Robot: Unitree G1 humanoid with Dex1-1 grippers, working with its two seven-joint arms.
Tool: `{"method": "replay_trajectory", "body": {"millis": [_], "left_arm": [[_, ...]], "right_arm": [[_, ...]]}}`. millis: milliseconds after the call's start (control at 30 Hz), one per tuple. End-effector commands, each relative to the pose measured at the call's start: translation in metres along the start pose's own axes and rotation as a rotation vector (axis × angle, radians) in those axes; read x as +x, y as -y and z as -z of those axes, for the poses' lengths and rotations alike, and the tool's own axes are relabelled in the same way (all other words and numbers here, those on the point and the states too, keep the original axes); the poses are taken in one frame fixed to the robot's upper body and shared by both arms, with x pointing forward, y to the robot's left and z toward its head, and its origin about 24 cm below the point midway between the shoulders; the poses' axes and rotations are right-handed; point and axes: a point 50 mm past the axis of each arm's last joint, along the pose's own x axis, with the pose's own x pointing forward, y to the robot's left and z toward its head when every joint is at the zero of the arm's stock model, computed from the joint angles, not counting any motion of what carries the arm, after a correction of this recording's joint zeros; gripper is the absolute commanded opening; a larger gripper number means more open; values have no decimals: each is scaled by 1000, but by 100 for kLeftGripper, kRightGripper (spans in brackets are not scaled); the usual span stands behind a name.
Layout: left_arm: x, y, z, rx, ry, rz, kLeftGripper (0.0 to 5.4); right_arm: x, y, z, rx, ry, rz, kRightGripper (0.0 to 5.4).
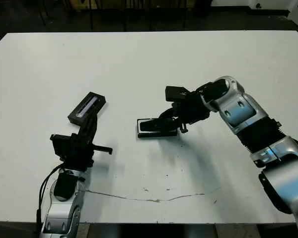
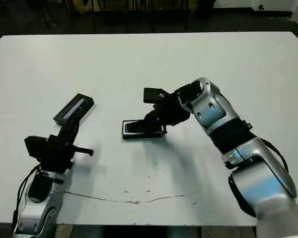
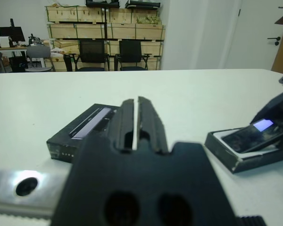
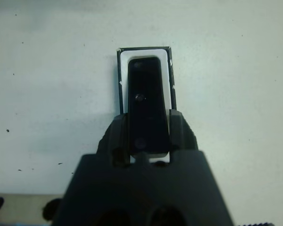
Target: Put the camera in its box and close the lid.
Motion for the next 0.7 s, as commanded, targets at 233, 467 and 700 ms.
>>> {"method": "replay_trajectory", "body": {"millis": [233,467,700], "left_arm": [[-5,0,7,5,-40,-16,0],[-5,-1,7,5,-40,-14,0],[-5,0,5,17,-44,-11,0]], "right_arm": [[15,-5,-6,-18,-9,-31,70],[1,-3,-9,-162,18,-35,136],[-30,7,-2,-164,84,37,260]]}}
